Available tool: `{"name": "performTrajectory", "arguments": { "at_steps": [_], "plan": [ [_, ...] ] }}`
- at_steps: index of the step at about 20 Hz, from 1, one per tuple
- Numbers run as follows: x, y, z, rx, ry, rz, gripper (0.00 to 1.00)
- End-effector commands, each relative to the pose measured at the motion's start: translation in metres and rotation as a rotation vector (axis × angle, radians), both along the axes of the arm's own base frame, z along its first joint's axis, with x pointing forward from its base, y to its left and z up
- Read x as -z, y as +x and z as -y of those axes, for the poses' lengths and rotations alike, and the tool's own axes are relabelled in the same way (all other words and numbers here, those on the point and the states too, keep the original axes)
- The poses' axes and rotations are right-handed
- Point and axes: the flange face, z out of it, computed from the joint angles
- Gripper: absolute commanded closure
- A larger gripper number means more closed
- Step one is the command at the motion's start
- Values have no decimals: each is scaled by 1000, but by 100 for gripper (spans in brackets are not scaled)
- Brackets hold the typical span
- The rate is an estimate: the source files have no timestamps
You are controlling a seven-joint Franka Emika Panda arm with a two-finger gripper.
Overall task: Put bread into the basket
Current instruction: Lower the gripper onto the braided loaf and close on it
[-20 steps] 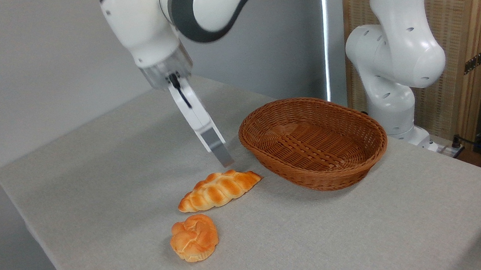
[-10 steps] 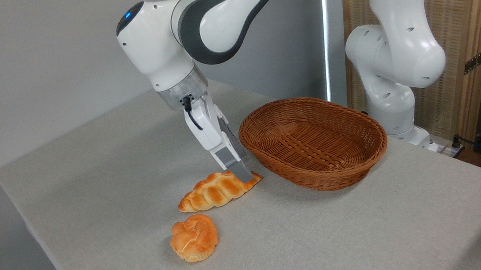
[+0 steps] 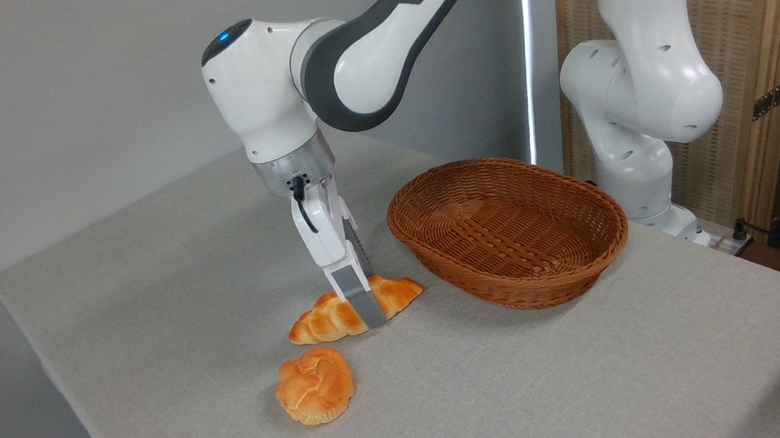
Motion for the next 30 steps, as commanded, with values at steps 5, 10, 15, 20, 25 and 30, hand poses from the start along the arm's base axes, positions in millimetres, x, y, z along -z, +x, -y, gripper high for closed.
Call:
{"name": "performTrajectory", "arguments": {
  "at_steps": [5, 10, 15, 20, 25, 30],
  "plan": [
    [-8, 13, -6, 16, -31, 105, 1],
    [-7, 13, -5, 6, -42, 104, 52],
    [-6, 13, -5, 7, -42, 103, 57],
    [-6, 13, -5, 7, -42, 103, 57],
    [-11, 12, -6, -5, -41, 102, 61],
    [-34, 12, -8, -56, -32, 106, 63]
  ]
}}
